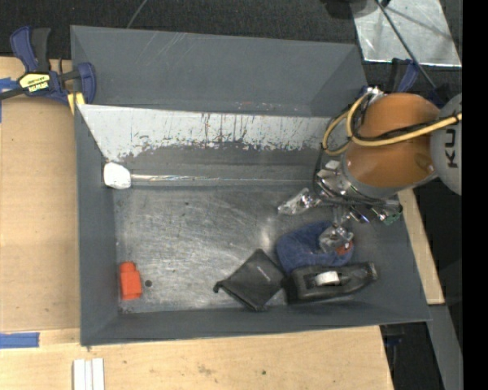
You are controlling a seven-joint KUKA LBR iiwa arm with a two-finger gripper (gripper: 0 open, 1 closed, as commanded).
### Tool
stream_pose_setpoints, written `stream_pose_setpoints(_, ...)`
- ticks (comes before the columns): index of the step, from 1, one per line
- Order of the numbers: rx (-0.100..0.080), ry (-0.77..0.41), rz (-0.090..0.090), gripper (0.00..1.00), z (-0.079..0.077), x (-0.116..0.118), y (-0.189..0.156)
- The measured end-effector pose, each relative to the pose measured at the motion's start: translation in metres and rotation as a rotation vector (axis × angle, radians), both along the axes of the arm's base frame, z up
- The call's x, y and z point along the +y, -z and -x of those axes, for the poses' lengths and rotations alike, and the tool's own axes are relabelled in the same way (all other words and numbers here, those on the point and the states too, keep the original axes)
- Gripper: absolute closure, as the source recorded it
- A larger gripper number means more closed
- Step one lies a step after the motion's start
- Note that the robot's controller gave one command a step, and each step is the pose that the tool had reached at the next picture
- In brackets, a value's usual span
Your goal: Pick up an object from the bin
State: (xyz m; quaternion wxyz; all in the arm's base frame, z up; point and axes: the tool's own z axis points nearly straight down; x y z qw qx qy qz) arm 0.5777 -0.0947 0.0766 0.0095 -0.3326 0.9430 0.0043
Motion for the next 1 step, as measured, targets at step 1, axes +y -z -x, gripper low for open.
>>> stream_pose_setpoints(1, 0.006, -0.002, 0.01, 1.0, 0.0006, -0.005, -0.0019)
